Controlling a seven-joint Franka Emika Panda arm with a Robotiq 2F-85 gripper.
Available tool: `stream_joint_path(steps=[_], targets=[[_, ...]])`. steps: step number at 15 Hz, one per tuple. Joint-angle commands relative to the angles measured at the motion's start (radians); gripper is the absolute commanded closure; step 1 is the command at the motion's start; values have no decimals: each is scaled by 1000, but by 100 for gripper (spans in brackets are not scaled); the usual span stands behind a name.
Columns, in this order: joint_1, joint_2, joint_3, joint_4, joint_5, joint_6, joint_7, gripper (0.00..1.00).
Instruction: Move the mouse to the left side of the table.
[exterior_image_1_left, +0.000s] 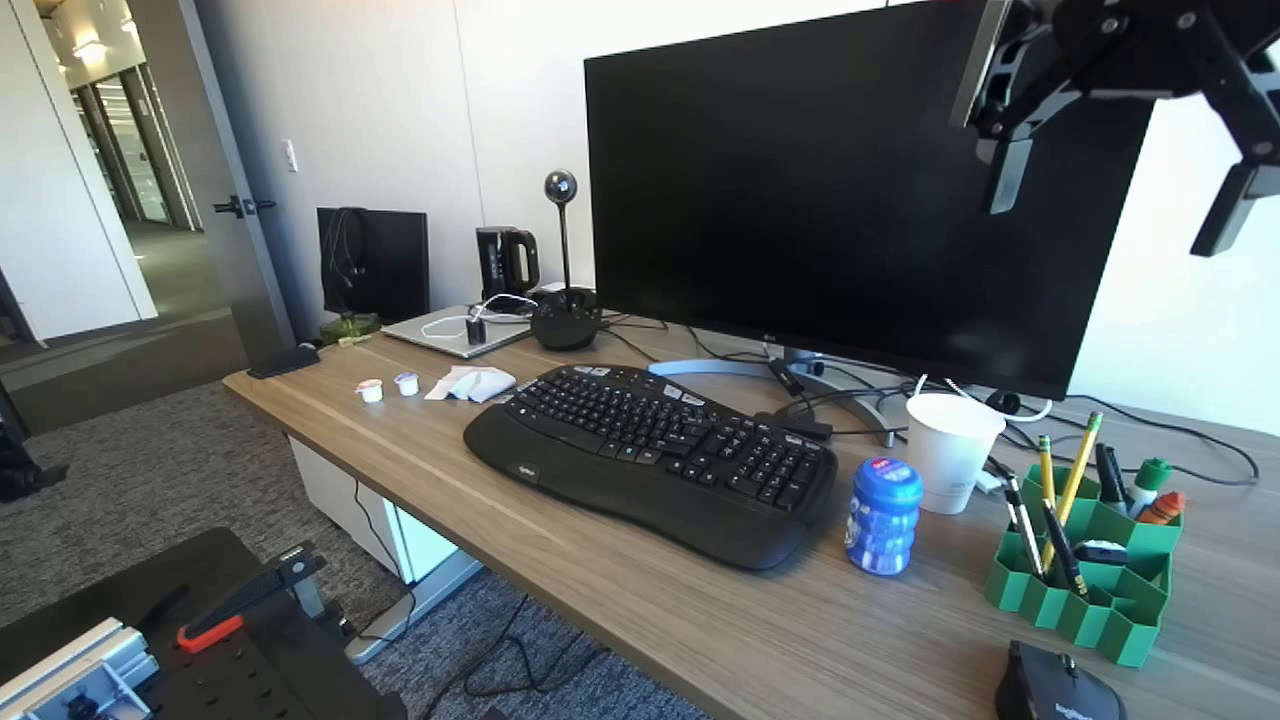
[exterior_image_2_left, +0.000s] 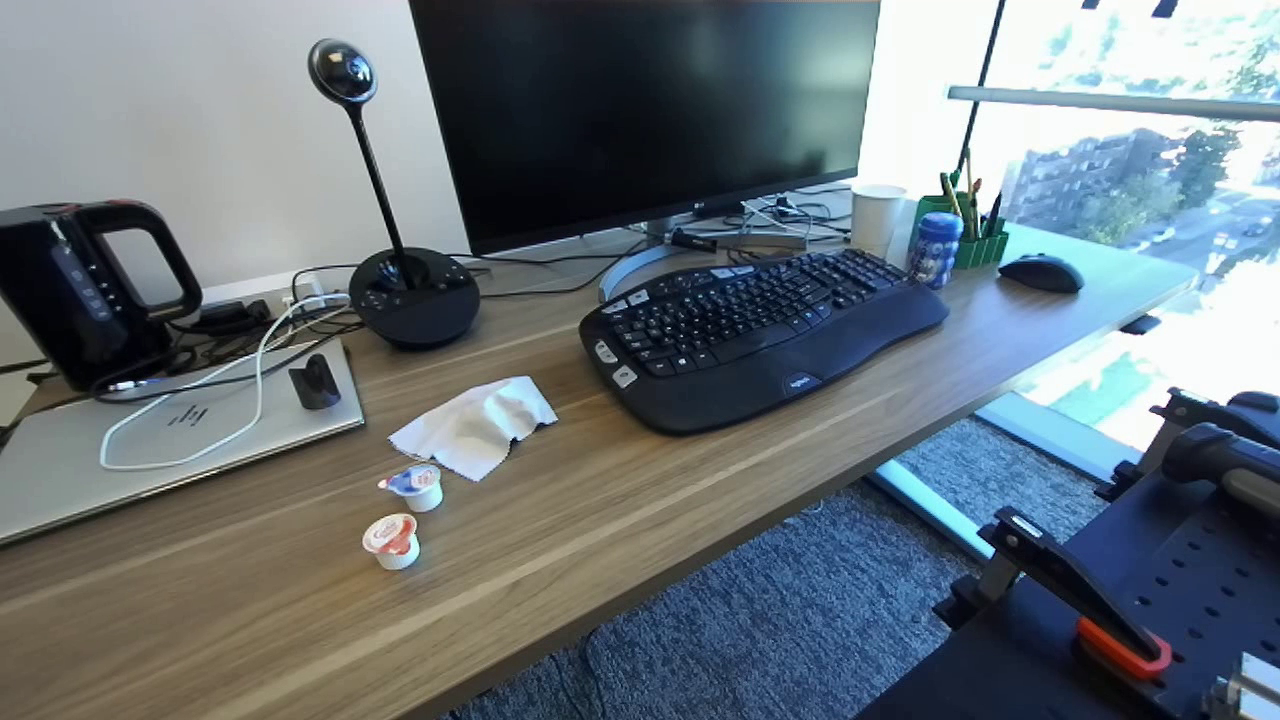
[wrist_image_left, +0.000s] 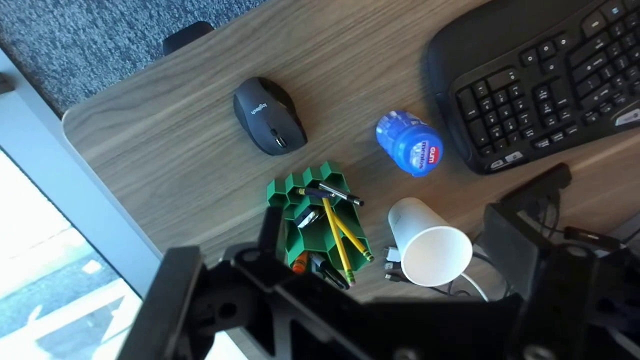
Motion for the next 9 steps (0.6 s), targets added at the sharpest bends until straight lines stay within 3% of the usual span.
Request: stream_joint_path(steps=[1,5,9], targets=[[10,-15,1,-32,-34,35,14,0],[30,-19,-2,-99,-77,137,23,0],[27,7,6,-130,-89,147,4,0]])
